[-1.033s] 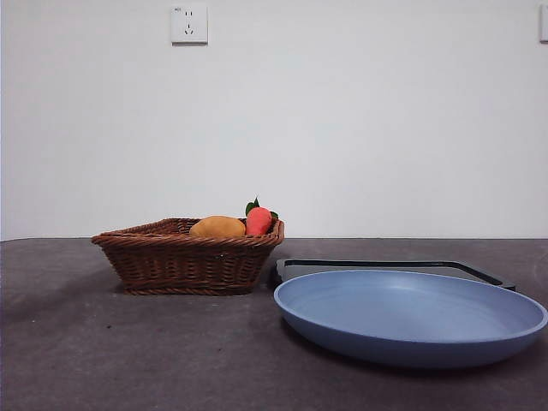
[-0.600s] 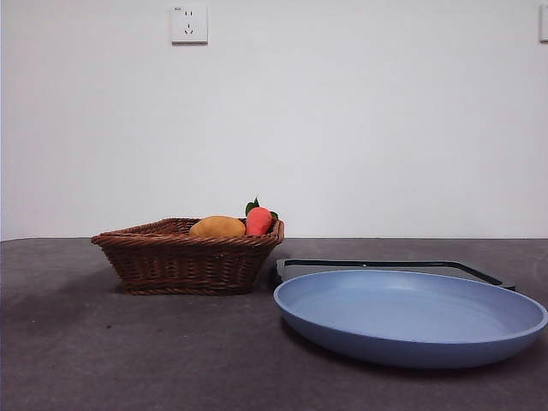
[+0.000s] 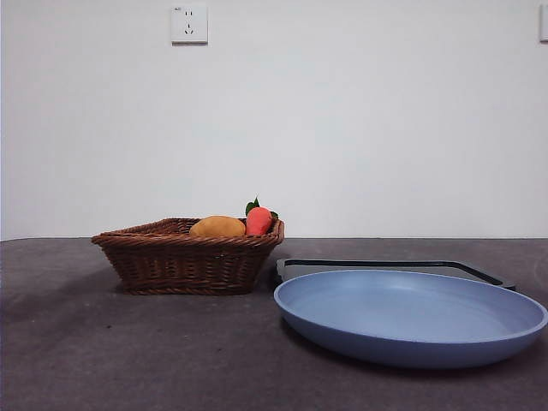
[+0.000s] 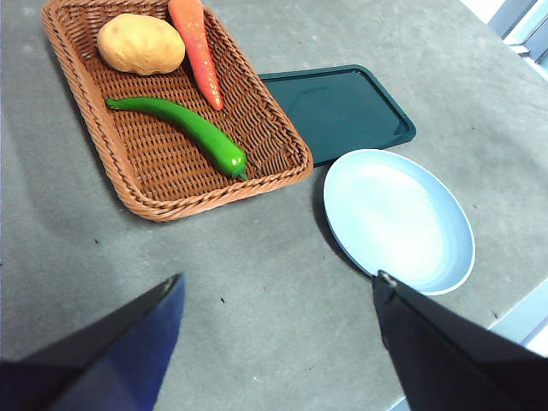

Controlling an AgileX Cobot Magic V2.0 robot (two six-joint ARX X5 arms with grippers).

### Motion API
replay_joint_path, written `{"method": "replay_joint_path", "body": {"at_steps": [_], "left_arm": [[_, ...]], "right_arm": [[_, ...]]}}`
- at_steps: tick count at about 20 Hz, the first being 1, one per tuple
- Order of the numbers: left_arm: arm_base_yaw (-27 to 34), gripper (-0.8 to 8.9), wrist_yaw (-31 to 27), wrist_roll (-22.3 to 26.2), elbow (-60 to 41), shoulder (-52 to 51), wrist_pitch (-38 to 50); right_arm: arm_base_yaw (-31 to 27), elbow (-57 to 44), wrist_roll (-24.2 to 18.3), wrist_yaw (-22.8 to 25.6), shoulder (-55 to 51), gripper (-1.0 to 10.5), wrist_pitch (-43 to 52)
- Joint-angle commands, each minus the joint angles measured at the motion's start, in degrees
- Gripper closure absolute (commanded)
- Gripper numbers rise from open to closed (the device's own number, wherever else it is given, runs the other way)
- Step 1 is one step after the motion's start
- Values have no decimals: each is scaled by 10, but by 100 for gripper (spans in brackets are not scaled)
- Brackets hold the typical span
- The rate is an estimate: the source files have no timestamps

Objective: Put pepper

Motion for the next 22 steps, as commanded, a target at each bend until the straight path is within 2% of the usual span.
{"method": "replay_joint_path", "body": {"at_steps": [1,4,11,18,21,22], "left_arm": [[-2,423,3,4,7,2,7],[-2,423,4,3,7,2,10],[-2,423,4,0,7,2,12],[-2,423,4,0,7,2,12],[-2,423,4,0,7,2,11],[-2,423,4,0,7,2,12]], "right_arm": [[2,9,5,0,21,610,3],[2,9,5,0,75,610,13],[7,9,4,0,276,625,72],[44,9,3,8,433,638,143],[58,9,-5,75,465,638,155],[58,9,-7,79,470,638,155]]}}
